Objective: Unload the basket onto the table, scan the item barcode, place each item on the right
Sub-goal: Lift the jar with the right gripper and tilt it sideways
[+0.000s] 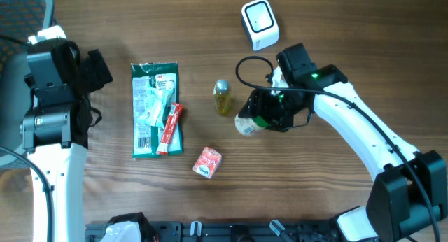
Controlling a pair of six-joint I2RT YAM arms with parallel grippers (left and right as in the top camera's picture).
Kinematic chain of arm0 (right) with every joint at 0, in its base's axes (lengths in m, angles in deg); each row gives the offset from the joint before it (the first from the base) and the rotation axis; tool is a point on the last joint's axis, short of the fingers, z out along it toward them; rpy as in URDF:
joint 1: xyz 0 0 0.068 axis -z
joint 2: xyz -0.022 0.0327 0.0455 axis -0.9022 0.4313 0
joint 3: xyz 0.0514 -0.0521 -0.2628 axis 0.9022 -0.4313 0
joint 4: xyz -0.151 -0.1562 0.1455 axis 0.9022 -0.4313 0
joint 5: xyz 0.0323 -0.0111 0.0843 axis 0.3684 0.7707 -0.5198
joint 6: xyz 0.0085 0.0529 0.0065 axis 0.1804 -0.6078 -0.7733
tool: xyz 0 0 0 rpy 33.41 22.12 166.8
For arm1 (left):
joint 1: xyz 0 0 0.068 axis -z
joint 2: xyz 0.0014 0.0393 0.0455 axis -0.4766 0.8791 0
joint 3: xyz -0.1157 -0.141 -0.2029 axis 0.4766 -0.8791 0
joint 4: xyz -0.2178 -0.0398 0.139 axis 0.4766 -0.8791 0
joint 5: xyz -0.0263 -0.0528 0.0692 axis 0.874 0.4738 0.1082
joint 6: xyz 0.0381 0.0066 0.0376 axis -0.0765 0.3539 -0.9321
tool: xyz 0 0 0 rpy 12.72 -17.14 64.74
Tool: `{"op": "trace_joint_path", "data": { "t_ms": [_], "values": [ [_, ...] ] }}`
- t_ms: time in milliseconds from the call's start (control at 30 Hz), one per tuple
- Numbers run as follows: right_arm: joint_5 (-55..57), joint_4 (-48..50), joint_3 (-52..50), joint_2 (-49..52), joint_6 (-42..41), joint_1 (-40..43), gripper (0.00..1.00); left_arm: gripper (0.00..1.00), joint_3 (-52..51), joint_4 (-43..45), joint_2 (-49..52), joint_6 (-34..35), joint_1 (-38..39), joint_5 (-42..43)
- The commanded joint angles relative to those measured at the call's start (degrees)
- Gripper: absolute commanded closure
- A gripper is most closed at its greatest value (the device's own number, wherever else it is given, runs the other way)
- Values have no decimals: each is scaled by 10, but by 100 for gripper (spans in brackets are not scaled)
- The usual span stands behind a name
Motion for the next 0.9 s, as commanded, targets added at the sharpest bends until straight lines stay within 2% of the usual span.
{"op": "trace_joint_path", "data": {
  "t_ms": [0,100,133,300,867],
  "values": [
    [-125,-7,12,-8,-28,0,96,0,2,1,0,-1,-3,3],
    [-168,-17,12,-8,-149,0,96,0,2,1,0,-1,-3,3],
    [-180,-17,12,-8,-165,0,96,0,2,1,0,-1,-3,3],
    [-213,-15,12,-8,-180,0,96,0,2,1,0,-1,-3,3],
    [-206,-1,12,-8,-179,0,96,0,2,1,1,-1,-3,3]
  ]
}}
